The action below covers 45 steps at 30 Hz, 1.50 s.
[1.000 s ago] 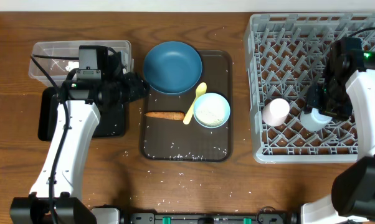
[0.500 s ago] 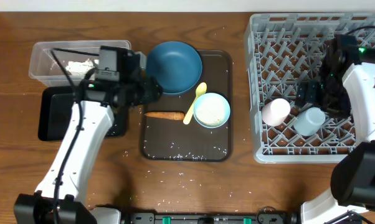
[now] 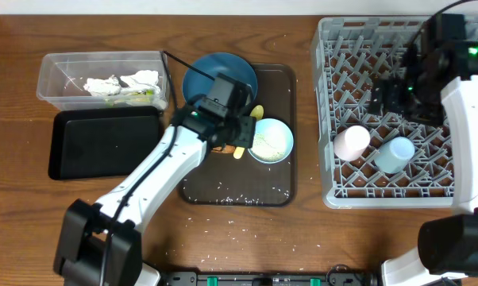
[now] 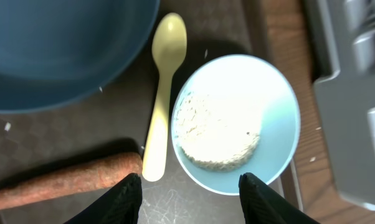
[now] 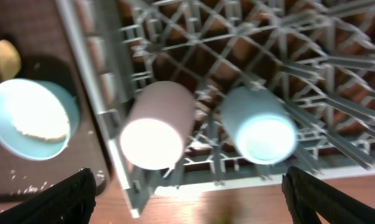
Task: Sort waste into correct bins and load items into the dishwasher rack
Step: 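Grasp the rim of the light-blue rice bowl with the left gripper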
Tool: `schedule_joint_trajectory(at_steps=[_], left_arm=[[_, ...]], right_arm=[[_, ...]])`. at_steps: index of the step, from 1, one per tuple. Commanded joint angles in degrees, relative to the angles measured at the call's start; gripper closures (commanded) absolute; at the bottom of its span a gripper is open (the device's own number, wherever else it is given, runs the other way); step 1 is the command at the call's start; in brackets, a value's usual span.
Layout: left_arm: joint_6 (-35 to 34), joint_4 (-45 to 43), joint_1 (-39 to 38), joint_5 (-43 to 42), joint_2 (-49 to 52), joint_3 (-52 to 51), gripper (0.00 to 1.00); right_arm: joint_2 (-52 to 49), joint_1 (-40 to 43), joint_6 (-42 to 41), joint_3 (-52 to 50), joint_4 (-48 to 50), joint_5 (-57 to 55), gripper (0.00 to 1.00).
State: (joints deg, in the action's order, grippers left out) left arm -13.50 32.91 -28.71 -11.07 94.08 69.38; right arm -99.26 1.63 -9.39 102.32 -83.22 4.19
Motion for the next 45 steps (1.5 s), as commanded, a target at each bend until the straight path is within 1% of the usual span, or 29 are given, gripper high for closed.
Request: schedule_joint_trajectory(at_steps=[1,2,4,7,8,9,13,17,19,20,21,23,24,28,33,39,45], left_arm=[[-0.33,0.17,-0.02,3.26,0.22,-0.26,0.47],[-0.42,0.07,0.04,3.72,0.15,-0.24,0.47],[-1.7,-0.04,0.39,7.08,0.11,-0.17,0.47],[-1.79,-1.88,1.18,11.45,0.11,-0.09,0.47],[-1.77,-2.6,1.51,12.41,0.11,-0.09,0.43],[-1.77,-3.39,2.05,13.27,0.11,-0.09,0.42],[-1.84,-4.55,4.04,13.44,0.11,-0.02,0.42],[-2.05,-2.25,5.09,13.18,-0.5,0.0,0.42],[-1.9,0.2,5.14,10.64,-1.22,0.15,0.41],[-1.27,1.2,5.11,8.02,-1.53,0.24,0.41],[-0.24,2.14,4.94,3.63,-1.84,0.26,0.41],[0.37,3.06,4.24,-1.38,-1.77,0.24,0.41],[0.35,3.56,3.54,-2.6,-1.55,0.22,0.41],[0.02,4.11,-0.11,-2.8,0.17,0.22,0.41],[-3.87,3.91,-3.76,1.11,4.07,0.22,0.41],[-6.75,2.58,-4.11,1.46,9.99,0.22,0.41],[-6.97,1.68,-4.11,1.44,10.86,0.22,0.42]], right_arm=[[0.79,-3.74,0.87,1.07,0.87,1.68,0.06],[0.79,-4.52,0.83,1.07,1.42,1.7,0.06],[0.79,-6.84,-0.28,1.07,3.52,2.62,0.07],[0.7,-10.34,-1.95,1.05,7.54,2.95,0.09],[0.7,-11.37,-2.86,1.05,9.09,2.95,0.1],[0.66,-12.57,-3.74,1.01,11.19,2.95,0.11],[-1.44,-17.14,-6.6,0.96,20.31,2.95,0.13],[-4.68,-20.96,-8.24,0.96,25.03,3.19,0.14],[-5.62,-22.43,-8.24,0.96,25.51,3.32,0.14],[-5.86,-22.91,-8.22,0.96,25.49,3.23,0.14],[-5.88,-23.17,-8.22,0.96,25.35,3.1,0.14],[-5.84,-23.17,-8.22,0.96,25.16,2.75,0.14],[-5.84,-23.08,-8.22,0.96,25.16,2.71,0.14],[-5.84,-22.45,-8.17,0.96,24.06,2.71,0.13],[-5.84,-20.87,-8.09,0.96,21.79,2.69,0.12],[-5.84,-20.09,-7.26,0.96,20.41,2.51,0.12],[-5.84,-19.91,-6.64,0.96,20.17,2.03,0.12]])
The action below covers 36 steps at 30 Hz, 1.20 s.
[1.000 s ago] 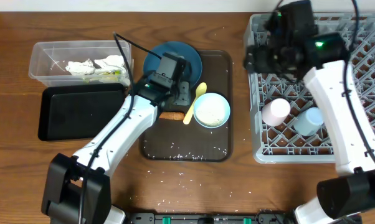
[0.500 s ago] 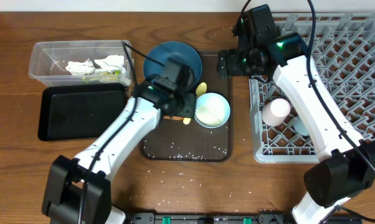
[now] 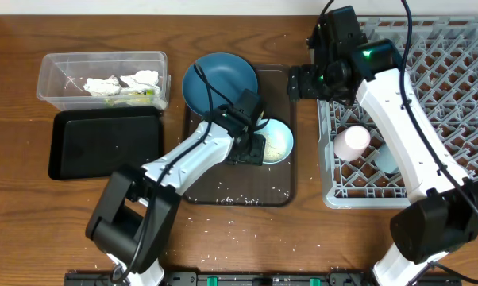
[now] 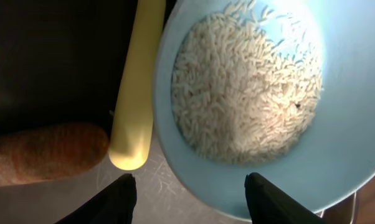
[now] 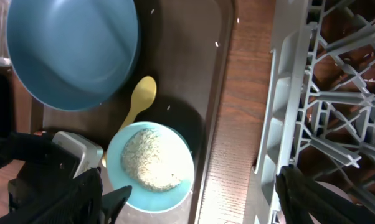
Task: Sort waste into correct bins and load items into the dishwasher rack
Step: 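Grasp the rim of the light-blue rice bowl with the left gripper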
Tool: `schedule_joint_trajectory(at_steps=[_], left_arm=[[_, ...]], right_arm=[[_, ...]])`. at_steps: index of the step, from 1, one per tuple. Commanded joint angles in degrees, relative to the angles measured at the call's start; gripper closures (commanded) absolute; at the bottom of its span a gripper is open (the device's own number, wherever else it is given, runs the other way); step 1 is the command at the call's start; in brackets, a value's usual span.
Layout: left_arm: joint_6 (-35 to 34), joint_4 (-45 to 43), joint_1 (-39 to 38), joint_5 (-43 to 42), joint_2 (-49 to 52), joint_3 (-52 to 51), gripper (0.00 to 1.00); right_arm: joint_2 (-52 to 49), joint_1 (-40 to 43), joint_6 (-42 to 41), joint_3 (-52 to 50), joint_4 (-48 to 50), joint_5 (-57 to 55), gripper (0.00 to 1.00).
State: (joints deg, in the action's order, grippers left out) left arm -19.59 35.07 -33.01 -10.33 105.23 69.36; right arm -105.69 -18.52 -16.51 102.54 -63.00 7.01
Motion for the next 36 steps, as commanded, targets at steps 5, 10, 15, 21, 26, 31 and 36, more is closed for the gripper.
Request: schedule_joint_trajectory(at_steps=[5,10,15,21,26,31,36], left_arm=[[-1.66,-3.78,0.22,0.72,0.83,0.24,0.46],[-4.0,-6.88,0.33,0.74,1.97,0.24,0.56],[-4.28,-6.86,0.37,0.72,1.57,0.48,0.58],[-2.1,-5.22,0.28,3.08,-3.41,3.58,0.58],[0.22,-6.67,-2.05,3.1,-5.38,4.13,0.55],[3.76,-9.77,-7.8,3.06,-1.05,4.11,0.52],[6.05,-11.61,-12.31,4.76,2.4,4.11,0.52]], right_arm=[[0.59,0.24,0.48,0.74,-0.15,-0.79,0.12],[0.59,0.52,0.96,0.74,-1.11,-1.88,0.13],[0.59,1.57,0.92,0.74,-1.95,-2.69,0.13],[0.59,3.56,0.96,0.74,-1.99,-2.67,0.12],[1.51,6.6,1.18,0.81,-1.97,-2.47,0.11],[3.43,10.54,2.01,0.81,-2.62,-2.43,0.1],[4.72,13.16,2.47,0.81,-4.13,-2.47,0.09]])
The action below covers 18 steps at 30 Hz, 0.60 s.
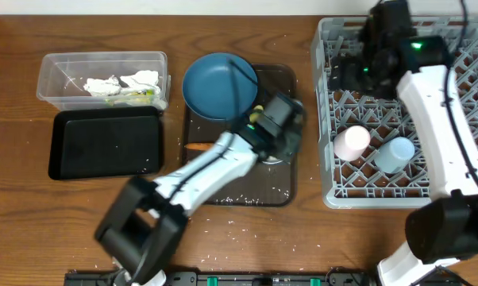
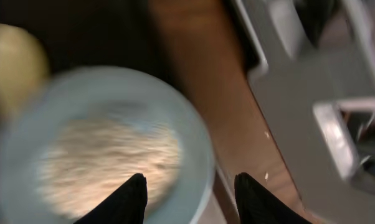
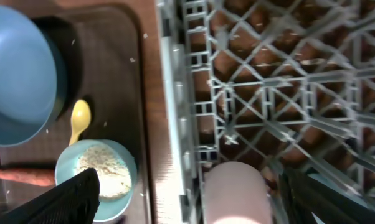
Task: Sort waste into correct bins and load items into the dishwasher rack
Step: 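Grasp the rim of the light-blue rice bowl with the left gripper, then lift the rice bowl and carry it left over the black tray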
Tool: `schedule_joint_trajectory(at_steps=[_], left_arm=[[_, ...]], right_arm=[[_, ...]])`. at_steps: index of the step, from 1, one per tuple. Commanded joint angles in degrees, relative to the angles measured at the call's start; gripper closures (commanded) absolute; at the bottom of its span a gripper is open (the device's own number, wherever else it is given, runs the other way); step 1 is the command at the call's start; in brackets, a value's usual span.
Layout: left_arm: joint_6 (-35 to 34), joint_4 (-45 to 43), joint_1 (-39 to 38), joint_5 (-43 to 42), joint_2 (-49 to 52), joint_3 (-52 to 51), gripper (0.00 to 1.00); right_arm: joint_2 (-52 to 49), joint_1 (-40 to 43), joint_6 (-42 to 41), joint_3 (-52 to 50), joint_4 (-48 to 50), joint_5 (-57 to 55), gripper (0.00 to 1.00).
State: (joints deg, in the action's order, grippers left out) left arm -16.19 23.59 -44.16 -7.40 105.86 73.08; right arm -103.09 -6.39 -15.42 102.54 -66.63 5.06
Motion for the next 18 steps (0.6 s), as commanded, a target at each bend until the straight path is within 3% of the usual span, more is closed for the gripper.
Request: schedule_joint_trajectory(at_steps=[1,11,18], left_arm=[[2.64,-0.2,-1.55,1.95,2.23,0.39,0.52],[2.38,-1.25,-1.84,2.58,6.03,0.39,0.54],[2.38,-1.51,-1.84,2.58,6.23,0.39,0.8]], right_arm=[[2.23,1.4,1.38,0.81,-0.9,-0.5,0.09],[2.27,1.86,2.23,0.81,-1.77,-0.52,0.09],[2.27,1.88,2.4,0.81,-2.01,-0.55,0.1]])
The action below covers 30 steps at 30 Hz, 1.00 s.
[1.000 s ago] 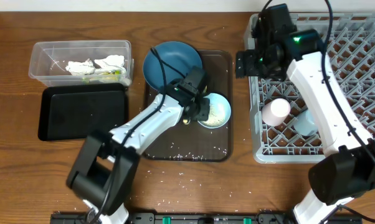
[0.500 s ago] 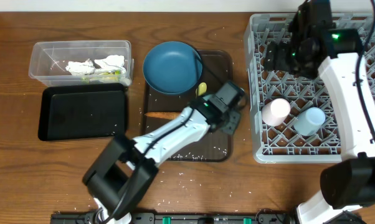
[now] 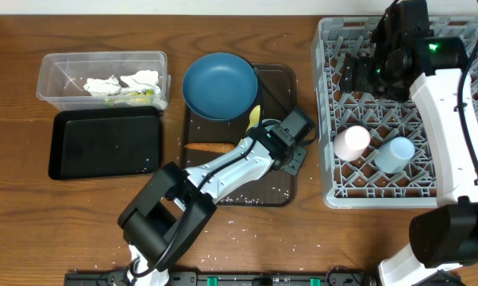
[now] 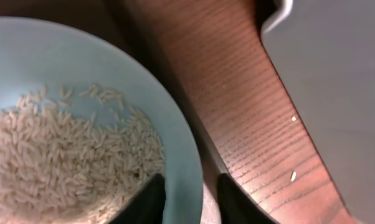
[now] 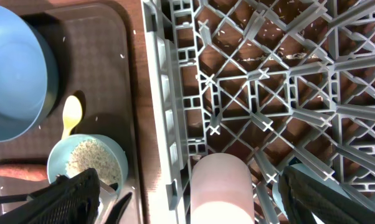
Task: Sort waste into correct bins and load items into the dishwasher rack
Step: 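Lift the rice bowl and carry it left over the black tray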
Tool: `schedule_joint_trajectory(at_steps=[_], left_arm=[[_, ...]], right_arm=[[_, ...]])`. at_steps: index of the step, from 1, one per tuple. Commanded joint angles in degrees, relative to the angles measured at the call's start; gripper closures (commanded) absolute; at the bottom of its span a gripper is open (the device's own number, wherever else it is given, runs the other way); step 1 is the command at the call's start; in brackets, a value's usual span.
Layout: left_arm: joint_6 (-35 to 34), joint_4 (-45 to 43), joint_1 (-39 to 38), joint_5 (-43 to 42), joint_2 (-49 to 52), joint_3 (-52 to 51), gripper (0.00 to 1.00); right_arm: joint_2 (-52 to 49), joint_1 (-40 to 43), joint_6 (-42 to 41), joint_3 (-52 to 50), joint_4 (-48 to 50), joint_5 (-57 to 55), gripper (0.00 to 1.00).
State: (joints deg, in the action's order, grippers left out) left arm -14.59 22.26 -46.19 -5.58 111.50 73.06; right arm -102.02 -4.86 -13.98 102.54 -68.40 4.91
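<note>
The light blue bowl of rice (image 4: pixel 69 124) sits on the brown tray (image 3: pixel 271 79), and in the overhead view it is mostly hidden under my left gripper (image 3: pixel 289 143). In the left wrist view the left gripper (image 4: pixel 192 198) straddles the bowl's right rim, one finger inside and one outside, shut on it. A blue plate (image 3: pixel 219 85), a yellow spoon (image 3: pixel 253 117) and a carrot (image 3: pixel 210 147) share the tray. My right gripper (image 5: pixel 200 199) hangs wide open over the grey dishwasher rack (image 3: pixel 330 95), above the pink cup (image 5: pixel 220 186).
A light blue cup (image 3: pixel 394 153) lies beside the pink cup (image 3: pixel 352 143) in the rack. A clear bin (image 3: pixel 48 67) holding crumpled waste and a black tray (image 3: pixel 104 143) stand at the left. Rice grains are scattered on the table front.
My left gripper's fingers stood wide apart above the bowl's right edge; now they are lower and narrowed onto the rim. The right arm has shifted slightly over the rack.
First my left gripper hung open over the bowl and spoon while the right one was over the cups in the rack. Then the left was low over the rice and the right over the tray. Later the left reached the bowl's right side; now it grips the rim.
</note>
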Motion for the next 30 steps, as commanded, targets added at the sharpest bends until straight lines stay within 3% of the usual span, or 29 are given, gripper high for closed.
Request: schedule_joint_trajectory(at_steps=[1,4,10,19,30], left_arm=[[0.79,-0.17,0.2,0.76,0.57,0.42,0.85],[0.57,-0.17,0.2,0.76,0.55,0.44,0.94],[0.31,0.81,0.2,0.74,-2.54,0.48,0.94],[-7.26,7.67,3.23,0.68,-16.26,0.48,0.94],[-7.67,20.41,23.21,-8.98,-27.58,0.48,0.94]], right_arm=[[1.2,0.35,0.94,0.81,-0.22,-0.39,0.1],[1.2,0.35,0.98,0.81,-0.22,-0.42,0.1],[1.2,0.37,1.27,0.81,-0.22,-0.63,0.1],[1.2,0.52,1.4,0.81,-0.24,-0.59,0.1],[1.2,0.5,1.38,0.81,-0.24,-0.52,0.1]])
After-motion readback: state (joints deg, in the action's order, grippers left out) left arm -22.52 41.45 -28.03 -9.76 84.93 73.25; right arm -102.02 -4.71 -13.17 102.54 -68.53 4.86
